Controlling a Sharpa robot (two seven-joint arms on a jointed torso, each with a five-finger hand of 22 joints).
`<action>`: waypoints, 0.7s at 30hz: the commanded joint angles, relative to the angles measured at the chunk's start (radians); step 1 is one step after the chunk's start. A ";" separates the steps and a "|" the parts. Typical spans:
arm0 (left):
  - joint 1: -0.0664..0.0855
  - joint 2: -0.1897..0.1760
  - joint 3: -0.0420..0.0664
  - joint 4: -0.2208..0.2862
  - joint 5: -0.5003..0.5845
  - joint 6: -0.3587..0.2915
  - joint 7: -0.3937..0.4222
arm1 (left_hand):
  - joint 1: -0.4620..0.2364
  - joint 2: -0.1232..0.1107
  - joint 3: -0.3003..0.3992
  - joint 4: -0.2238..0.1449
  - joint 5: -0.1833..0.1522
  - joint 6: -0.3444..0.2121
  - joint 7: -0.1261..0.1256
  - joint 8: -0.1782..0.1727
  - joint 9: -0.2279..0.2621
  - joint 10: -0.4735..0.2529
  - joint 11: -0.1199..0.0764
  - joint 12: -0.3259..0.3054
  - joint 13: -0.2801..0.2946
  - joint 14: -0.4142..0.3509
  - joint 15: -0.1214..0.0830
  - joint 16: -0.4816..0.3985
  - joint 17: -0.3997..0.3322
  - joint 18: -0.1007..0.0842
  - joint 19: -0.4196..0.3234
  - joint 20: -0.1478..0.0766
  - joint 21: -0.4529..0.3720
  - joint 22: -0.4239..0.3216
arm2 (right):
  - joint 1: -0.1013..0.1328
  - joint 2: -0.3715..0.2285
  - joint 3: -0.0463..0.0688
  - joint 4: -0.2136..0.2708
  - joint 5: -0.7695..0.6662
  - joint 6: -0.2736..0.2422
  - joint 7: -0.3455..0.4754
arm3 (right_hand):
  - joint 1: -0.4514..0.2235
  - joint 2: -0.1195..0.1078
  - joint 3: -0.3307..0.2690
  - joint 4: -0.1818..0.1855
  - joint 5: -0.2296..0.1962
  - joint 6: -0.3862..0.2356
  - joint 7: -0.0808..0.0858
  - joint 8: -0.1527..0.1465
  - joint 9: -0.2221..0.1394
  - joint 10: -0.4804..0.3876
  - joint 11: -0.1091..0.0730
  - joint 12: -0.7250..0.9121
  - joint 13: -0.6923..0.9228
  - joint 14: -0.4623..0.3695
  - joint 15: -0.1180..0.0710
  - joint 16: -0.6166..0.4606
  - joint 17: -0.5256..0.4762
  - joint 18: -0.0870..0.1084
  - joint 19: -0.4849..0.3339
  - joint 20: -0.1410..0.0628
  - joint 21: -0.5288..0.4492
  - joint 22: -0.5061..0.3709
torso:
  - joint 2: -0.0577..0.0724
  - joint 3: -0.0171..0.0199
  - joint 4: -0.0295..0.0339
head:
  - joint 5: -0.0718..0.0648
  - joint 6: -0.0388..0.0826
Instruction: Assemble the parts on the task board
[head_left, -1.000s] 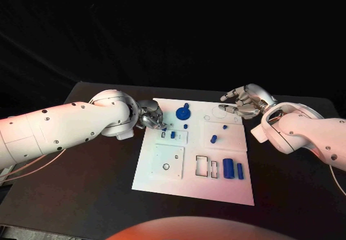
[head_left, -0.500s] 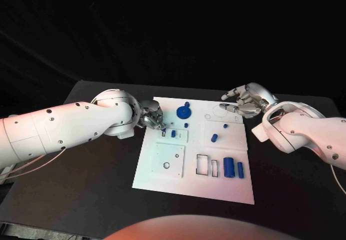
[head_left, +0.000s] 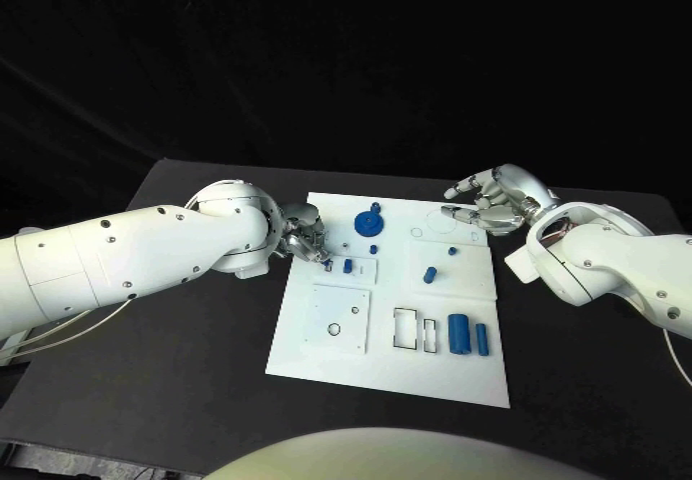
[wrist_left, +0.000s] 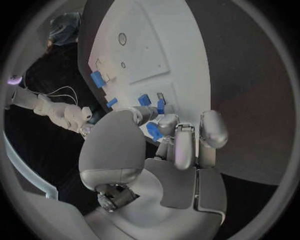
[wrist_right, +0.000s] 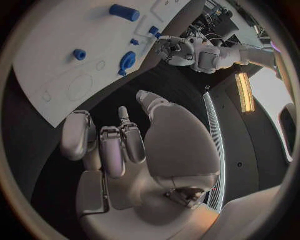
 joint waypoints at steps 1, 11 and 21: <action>-0.001 0.003 0.000 -0.001 -0.009 0.025 -0.008 | 0.001 -0.002 0.166 -0.161 0.004 0.008 -0.004 0.007 0.001 0.005 -0.001 0.004 0.001 0.065 -0.005 0.005 0.120 -0.007 0.005 0.000 0.005 0.001 | -0.001 0.000 0.000 0.001 -0.002 0.003 0.007 | -0.007 -0.003 -0.001 0.007 0.003 -0.008 -0.002 0.003 -0.001 -0.003 -0.001 -0.004 0.091 0.076 0.002 -0.005 0.143 0.013 -0.008 0.001 -0.003 0.001 | 0.000 0.0001 0.0001 | 0.000 -0.003; -0.004 0.006 -0.002 -0.001 -0.007 0.029 -0.008 | -0.001 -0.005 0.169 -0.162 0.004 0.010 -0.004 0.007 0.001 0.006 -0.001 0.005 0.002 0.065 -0.005 0.005 0.121 -0.007 0.006 0.000 0.005 0.003 | -0.001 -0.001 0.000 0.001 -0.002 0.004 0.006 | -0.006 -0.003 -0.001 0.008 0.004 -0.008 -0.002 0.004 -0.001 -0.004 -0.001 -0.005 0.090 0.076 0.002 -0.005 0.142 0.013 -0.008 0.001 -0.005 0.000 | 0.000 0.0004 -0.0001 | 0.000 -0.002; -0.008 0.007 -0.003 0.003 0.001 0.020 -0.008 | -0.002 -0.005 0.171 -0.163 0.005 0.010 -0.004 0.007 0.001 0.008 -0.001 0.007 0.005 0.065 -0.005 0.005 0.120 -0.008 0.007 0.000 0.006 0.005 | -0.001 -0.002 0.000 0.002 -0.002 0.005 0.005 | -0.007 -0.002 0.000 0.010 0.004 -0.008 -0.002 0.005 -0.001 -0.003 -0.001 -0.004 0.091 0.076 0.002 -0.005 0.143 0.013 -0.007 0.001 -0.004 0.001 | 0.000 -0.0003 0.0008 | -0.002 -0.002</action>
